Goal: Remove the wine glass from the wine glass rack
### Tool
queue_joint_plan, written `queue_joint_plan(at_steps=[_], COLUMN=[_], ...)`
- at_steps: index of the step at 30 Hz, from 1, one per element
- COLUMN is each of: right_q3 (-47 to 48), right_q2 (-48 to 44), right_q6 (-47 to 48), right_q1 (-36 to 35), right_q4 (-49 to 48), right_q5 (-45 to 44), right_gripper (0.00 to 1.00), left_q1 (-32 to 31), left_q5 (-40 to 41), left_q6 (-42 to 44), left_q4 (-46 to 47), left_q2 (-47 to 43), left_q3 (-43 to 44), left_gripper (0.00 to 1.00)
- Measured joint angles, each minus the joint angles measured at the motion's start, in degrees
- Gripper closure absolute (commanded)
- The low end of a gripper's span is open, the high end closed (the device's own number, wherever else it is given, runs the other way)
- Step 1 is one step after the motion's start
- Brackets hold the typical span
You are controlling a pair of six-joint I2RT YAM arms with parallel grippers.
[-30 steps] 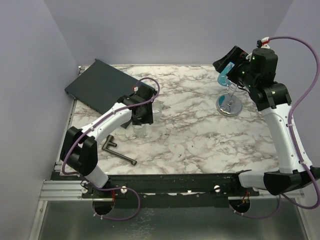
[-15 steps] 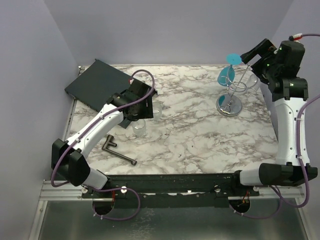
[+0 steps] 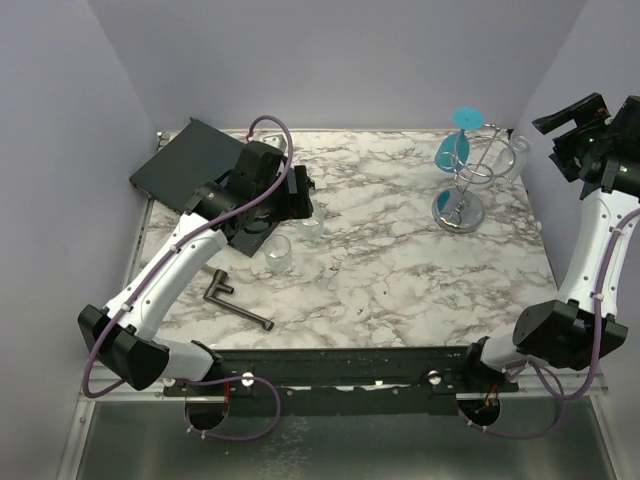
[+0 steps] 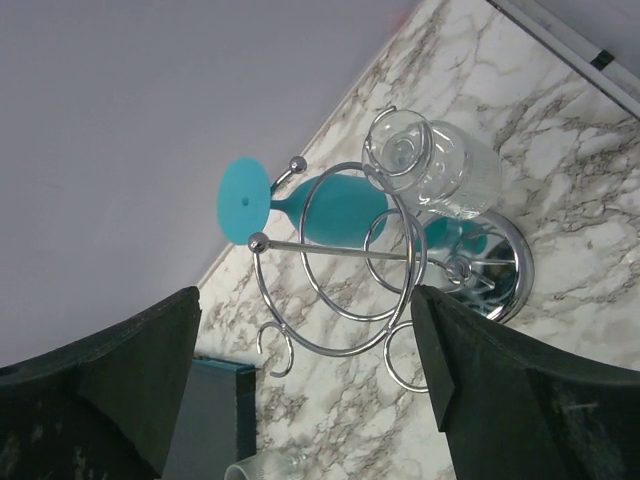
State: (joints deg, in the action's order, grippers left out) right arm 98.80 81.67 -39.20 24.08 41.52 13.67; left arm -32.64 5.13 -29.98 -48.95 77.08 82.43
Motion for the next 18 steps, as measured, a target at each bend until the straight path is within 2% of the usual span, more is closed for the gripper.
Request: queue_joint_plan(at_steps=[6,18], right_q3=[-2.01,-2.19], right_q2=[2.69,11.30], right_q6=[-2.23,-2.47], right_q1=[1.99,3.04], right_q4=[-1.95,-4.61], right_q5=[2.69,1.31], right_gripper=[0.17,0.33], left_q1=[0.00,0.00], left_q5=[-3.13,-6.38], left_q6=[0.83,2.47], left_q4=[3.17,7.50], left_q2=[-0.02,-0.02], left_q3=[2.32,2.32], left_gripper=[0.05,0.04])
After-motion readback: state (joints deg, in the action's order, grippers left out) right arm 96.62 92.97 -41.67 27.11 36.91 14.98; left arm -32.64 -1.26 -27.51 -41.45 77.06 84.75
